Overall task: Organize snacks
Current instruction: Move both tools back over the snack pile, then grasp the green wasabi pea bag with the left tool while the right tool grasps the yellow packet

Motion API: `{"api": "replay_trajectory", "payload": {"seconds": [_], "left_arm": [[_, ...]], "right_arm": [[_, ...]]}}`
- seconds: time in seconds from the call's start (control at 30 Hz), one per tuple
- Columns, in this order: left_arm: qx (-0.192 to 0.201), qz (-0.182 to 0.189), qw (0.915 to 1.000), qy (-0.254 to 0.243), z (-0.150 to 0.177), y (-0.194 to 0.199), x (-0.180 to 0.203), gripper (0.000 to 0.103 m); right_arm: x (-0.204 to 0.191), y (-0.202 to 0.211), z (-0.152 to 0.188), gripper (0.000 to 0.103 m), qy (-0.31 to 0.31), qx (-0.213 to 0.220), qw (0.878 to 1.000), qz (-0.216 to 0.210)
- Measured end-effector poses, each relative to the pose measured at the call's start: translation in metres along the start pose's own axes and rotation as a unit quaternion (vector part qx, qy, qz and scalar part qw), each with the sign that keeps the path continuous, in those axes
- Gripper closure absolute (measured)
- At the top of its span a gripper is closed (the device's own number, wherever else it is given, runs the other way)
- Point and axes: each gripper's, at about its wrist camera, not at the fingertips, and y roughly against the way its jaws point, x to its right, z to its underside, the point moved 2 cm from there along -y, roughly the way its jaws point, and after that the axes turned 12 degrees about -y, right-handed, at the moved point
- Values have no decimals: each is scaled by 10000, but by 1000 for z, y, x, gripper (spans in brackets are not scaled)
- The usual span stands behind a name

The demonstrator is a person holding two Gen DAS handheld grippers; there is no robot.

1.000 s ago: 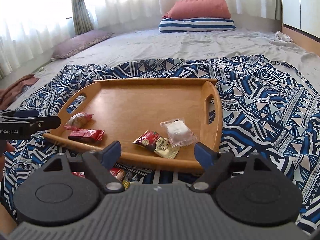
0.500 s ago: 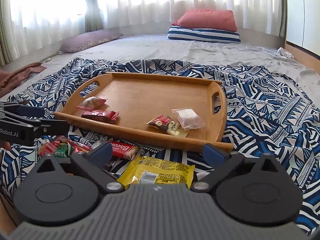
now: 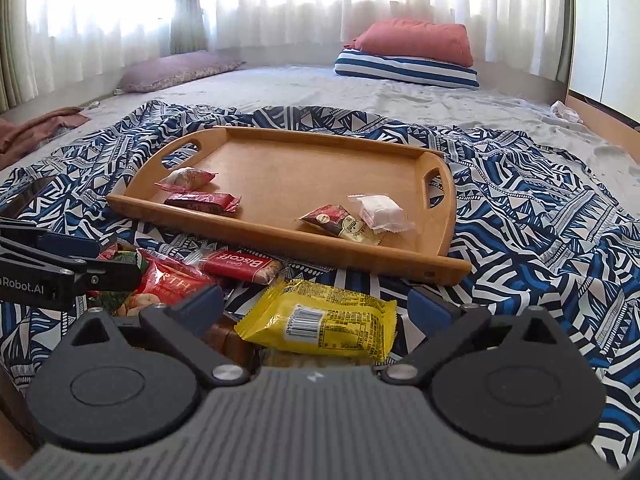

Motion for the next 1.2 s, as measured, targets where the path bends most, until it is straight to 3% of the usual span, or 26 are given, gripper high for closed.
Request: {"api": "replay_trajectory", "payload": {"seconds": [0.03, 0.2, 0.4, 0.47, 0.53, 0.77, 0.9, 1.1, 1.2], "left_arm": [[-15, -24, 10000, -22, 0, 1, 1, 53], [-43, 35, 10000, -31, 1, 3, 4, 60], [-39, -24, 10000, -29, 2, -2, 9, 59], [-54, -89, 9999, -78, 2, -4, 12, 55], [-72, -280, 9995, -105, 1, -8, 14, 44], [-138, -339, 9993, -75, 1, -17, 19, 46], [-149, -343, 9991, -177, 5, -20, 23, 49], [-150, -186, 9995, -197, 4, -19, 26, 70], [-126, -178, 9995, -224, 3, -16, 27, 71]], "right_arm": [[0, 0, 1, 0, 13, 0, 10000, 11], [-2, -1, 4, 0, 52, 22, 10000, 49], [-3, -5, 8, 0, 66, -17, 9999, 75], [-3, -6, 9, 0, 76, -34, 9999, 83], [-4, -8, 11, 0, 110, -37, 9999, 100], [-6, -11, 13, 0, 176, -6, 9997, 172], [-5, -12, 14, 0, 116, -9, 9998, 186], [-3, -15, 14, 0, 52, -15, 9997, 223], [-2, -16, 13, 3, 6, -5, 9997, 241]]}}
